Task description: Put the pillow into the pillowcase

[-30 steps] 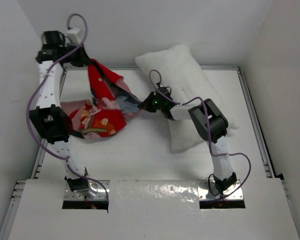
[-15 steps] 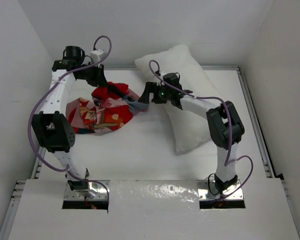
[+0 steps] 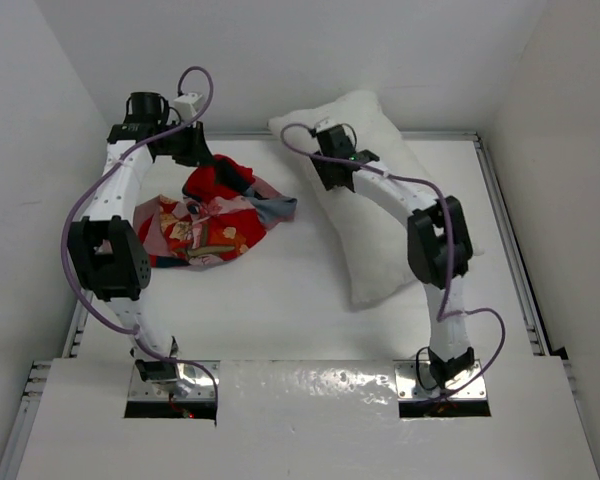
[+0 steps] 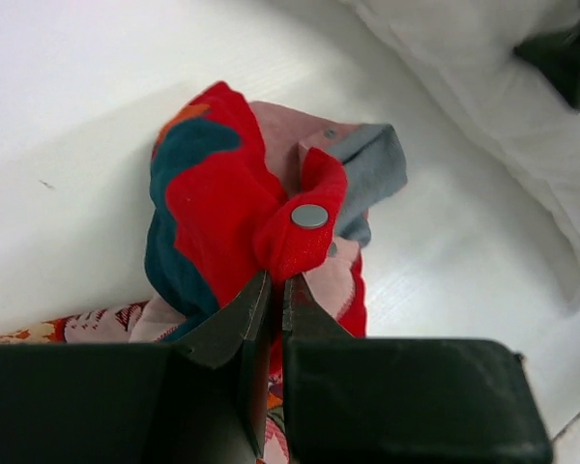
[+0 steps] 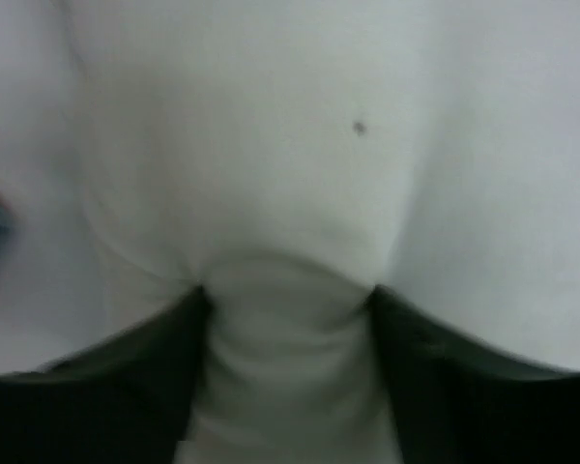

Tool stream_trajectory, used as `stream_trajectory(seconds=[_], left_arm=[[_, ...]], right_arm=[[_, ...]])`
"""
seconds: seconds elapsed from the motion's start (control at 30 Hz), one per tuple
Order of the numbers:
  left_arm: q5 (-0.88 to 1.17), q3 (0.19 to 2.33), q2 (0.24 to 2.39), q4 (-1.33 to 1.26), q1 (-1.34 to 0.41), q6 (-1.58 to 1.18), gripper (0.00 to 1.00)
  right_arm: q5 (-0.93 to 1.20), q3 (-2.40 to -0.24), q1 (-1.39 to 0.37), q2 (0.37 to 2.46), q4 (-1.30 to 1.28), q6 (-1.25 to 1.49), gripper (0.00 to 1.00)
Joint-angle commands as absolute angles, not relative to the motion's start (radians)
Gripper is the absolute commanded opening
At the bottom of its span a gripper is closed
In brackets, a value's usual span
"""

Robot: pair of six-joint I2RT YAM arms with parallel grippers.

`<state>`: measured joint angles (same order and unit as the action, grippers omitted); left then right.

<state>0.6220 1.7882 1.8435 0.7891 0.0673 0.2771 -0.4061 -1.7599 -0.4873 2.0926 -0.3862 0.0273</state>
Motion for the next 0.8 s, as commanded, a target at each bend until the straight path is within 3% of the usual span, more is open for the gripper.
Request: stream_trajectory(seconds=[0.0,0.1,0.27,0.37,0.4,0.47,0.53,0.6,0.63,0.77], left_arm=[[0.568,1.841,1.861,0.704,0.080,0.207,0.00],[0.543,1.881,1.881,0.706,0.083,0.206,0.00],[0.471,1.916,1.911,0.689,0.095,0.193,0.00],[0.404,1.940,1.928,0.693,0.100,0.213,0.00],[0.382,1.944,1.931,0.692,0.098,0.218,0.00],[0.377,1.942,1.937,0.693,0.098,0.230,0.00],[0.394,1.940,1.942,0.692,0.097,0.233,0.00],[0.411,1.940,1.945,0.695,0.097,0.230,0.00],[0.429,1.940,1.948,0.696,0.097,0.229,0.00],[0.489,1.927,1.941,0.706,0.095,0.219,0.00]], right_arm=[[-0.500,-1.741,-0.489,2.166,-0.531,-0.081,0.49],[-0.370,-1.605,-0.489,2.030,-0.523,-0.081,0.00],[-0.008,-1.168,-0.561,1.650,-0.546,-0.378,0.00],[0.173,-1.131,-0.569,1.479,-0.768,-0.378,0.18],[0.190,-1.140,-0.569,1.456,-0.832,-0.367,0.42],[0.173,-1.195,-0.566,1.413,-0.994,-0.342,0.68],[0.079,-1.241,-0.563,1.391,-0.999,-0.333,0.85],[0.006,-1.247,-0.560,1.344,-0.864,-0.316,0.96],[-0.053,-1.223,-0.560,1.330,-0.640,-0.305,0.99],[-0.055,-1.285,-0.534,1.470,-0.241,-0.147,0.99]])
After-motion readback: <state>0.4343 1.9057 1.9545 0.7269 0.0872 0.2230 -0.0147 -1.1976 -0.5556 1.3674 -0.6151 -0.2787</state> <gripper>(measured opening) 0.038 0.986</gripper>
